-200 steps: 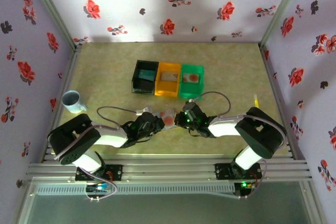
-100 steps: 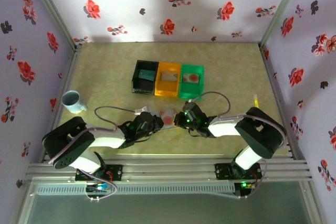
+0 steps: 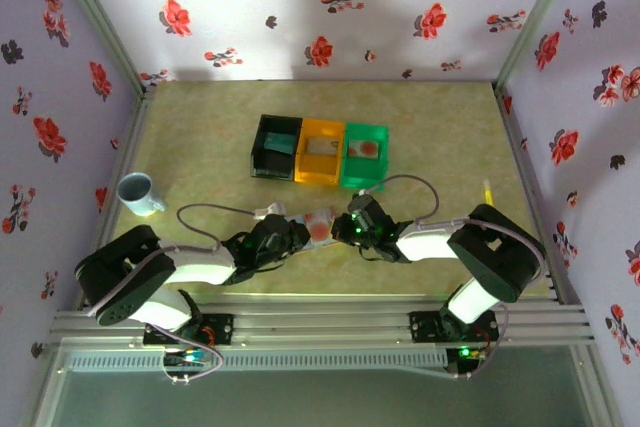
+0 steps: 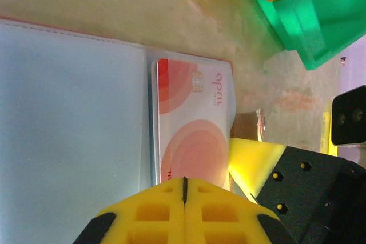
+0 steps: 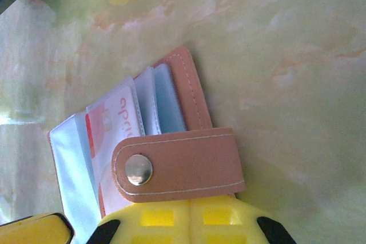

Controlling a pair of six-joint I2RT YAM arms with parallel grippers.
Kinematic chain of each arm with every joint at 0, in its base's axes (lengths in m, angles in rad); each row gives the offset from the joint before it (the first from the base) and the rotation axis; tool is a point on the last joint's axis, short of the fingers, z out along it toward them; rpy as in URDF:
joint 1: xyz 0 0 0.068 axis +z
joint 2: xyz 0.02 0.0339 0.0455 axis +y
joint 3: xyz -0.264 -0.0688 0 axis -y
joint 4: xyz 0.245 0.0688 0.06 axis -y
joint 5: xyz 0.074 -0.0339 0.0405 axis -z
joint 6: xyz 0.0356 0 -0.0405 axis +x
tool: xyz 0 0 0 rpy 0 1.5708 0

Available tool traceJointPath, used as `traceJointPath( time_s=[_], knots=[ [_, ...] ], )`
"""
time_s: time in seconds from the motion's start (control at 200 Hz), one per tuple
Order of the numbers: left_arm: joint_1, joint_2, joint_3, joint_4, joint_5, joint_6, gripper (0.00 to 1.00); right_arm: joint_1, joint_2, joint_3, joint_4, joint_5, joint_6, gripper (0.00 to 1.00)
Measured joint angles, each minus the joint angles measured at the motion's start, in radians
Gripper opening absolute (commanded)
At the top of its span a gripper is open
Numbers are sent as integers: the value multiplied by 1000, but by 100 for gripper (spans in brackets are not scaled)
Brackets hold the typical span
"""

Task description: Take the credit cards out of the card holder

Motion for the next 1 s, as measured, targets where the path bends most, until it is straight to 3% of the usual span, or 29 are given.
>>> traceJointPath(
  time_s=[0.15,0.26,0.58,1.0],
  knots=[
    [6,-6,-4,-9,-5,1,31,0,0,0,0,0,0,0],
    [19,-19,-4,-33,-8,-3,39,0,0,0,0,0,0,0],
    [37,-30,24,-109,-8,0,41,0,2,-3,10,-5,19,0],
    [45,-2,113,-134,-5,28,35,0,3,-12,27,-6,25,0]
  ],
)
